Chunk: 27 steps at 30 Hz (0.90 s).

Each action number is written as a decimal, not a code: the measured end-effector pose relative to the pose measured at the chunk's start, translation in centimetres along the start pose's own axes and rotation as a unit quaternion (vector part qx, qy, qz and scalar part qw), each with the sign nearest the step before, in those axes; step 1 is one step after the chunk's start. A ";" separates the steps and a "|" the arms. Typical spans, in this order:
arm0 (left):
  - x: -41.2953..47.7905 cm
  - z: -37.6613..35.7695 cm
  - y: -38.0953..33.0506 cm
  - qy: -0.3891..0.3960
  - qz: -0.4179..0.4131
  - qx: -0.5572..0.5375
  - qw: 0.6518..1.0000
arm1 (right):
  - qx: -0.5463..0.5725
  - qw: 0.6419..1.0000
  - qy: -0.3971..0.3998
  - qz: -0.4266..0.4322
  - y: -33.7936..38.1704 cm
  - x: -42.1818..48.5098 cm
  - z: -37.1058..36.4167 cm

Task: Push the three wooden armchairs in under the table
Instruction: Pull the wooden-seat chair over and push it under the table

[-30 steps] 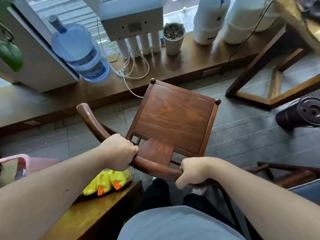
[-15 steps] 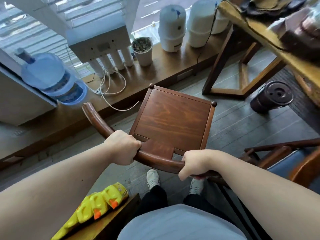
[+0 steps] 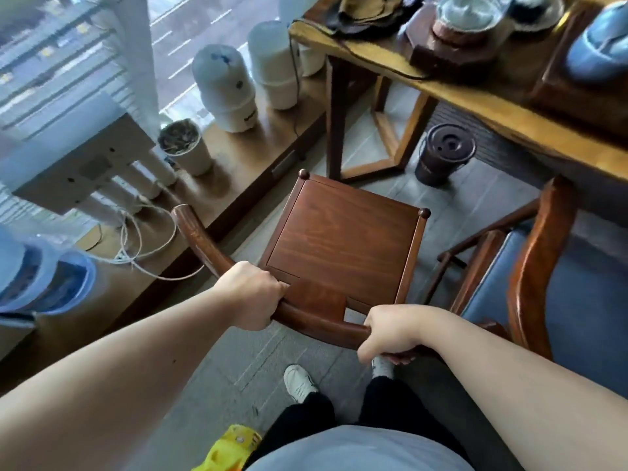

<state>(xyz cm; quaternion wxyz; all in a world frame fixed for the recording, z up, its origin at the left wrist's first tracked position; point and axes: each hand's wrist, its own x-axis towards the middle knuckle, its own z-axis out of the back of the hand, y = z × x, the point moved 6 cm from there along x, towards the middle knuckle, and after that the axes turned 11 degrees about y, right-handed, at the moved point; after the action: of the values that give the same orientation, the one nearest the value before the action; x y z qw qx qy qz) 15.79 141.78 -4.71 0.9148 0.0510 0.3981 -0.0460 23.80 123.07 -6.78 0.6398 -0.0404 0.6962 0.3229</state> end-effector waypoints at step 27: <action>6.8 5.6 11.7 -0.038 -0.110 0.146 0.982 | 0.170 0.980 -0.096 -0.033 4.8 3.0 7.3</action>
<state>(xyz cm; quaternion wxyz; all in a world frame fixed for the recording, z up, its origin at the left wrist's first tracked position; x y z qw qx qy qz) 25.94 152.33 -5.27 0.9012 0.1379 0.3554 -0.2059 27.34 131.65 -7.41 0.7116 0.0771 0.6746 0.1805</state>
